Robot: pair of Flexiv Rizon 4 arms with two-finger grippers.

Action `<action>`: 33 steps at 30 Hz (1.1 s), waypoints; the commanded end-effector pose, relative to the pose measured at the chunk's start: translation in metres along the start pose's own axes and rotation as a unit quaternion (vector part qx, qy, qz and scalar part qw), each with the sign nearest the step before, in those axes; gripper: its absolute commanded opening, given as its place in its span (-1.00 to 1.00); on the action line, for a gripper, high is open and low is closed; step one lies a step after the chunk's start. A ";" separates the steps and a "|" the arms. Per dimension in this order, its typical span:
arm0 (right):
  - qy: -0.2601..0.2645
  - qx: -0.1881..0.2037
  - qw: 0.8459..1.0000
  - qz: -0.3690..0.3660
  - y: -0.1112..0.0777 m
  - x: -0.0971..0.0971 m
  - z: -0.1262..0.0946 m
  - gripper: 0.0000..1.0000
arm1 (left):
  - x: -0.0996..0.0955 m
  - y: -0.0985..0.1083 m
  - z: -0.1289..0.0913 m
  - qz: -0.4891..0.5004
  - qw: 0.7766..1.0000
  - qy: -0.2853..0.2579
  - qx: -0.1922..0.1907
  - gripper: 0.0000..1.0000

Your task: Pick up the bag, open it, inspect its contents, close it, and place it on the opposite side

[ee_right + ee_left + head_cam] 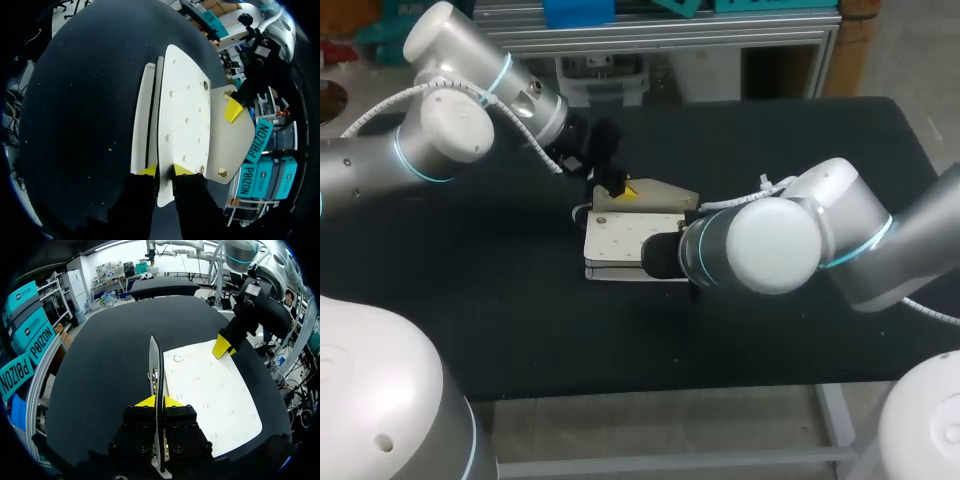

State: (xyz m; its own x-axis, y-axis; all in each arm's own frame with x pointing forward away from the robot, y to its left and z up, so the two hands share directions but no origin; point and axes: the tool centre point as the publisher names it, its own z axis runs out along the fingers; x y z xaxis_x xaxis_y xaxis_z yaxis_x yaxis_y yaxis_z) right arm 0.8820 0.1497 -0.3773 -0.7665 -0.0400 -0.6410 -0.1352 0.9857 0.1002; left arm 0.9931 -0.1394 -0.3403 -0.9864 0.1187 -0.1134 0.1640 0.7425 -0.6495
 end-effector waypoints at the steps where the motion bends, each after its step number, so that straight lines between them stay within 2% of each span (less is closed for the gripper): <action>1: -0.035 0.003 0.999 0.002 0.002 0.004 0.006 -1.00 | 0.003 0.002 0.000 0.006 1.000 0.001 0.001 -1.00; 13: -0.031 0.007 0.999 0.017 -0.002 0.001 0.009 -1.00 | 0.022 0.000 -0.003 0.053 0.998 -0.005 0.020 -1.00; 20: -0.030 0.010 0.999 0.028 -0.003 0.000 0.011 -1.00 | 0.038 0.003 0.006 0.096 0.995 -0.009 0.026 -1.00; 33: -0.031 0.012 0.999 0.040 -0.004 -0.001 0.012 -1.00 | 0.070 0.004 0.014 0.168 0.984 -0.051 0.031 -1.00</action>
State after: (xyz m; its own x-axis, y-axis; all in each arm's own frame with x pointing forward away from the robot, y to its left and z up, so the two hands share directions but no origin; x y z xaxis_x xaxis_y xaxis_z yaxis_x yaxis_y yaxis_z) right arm 0.8877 0.1462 -0.3800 -0.7585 0.0417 -0.6504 -0.0561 0.9901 0.1289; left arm 0.9422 -0.1375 -0.3564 -0.8777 0.3092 -0.3661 0.4768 0.6396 -0.6029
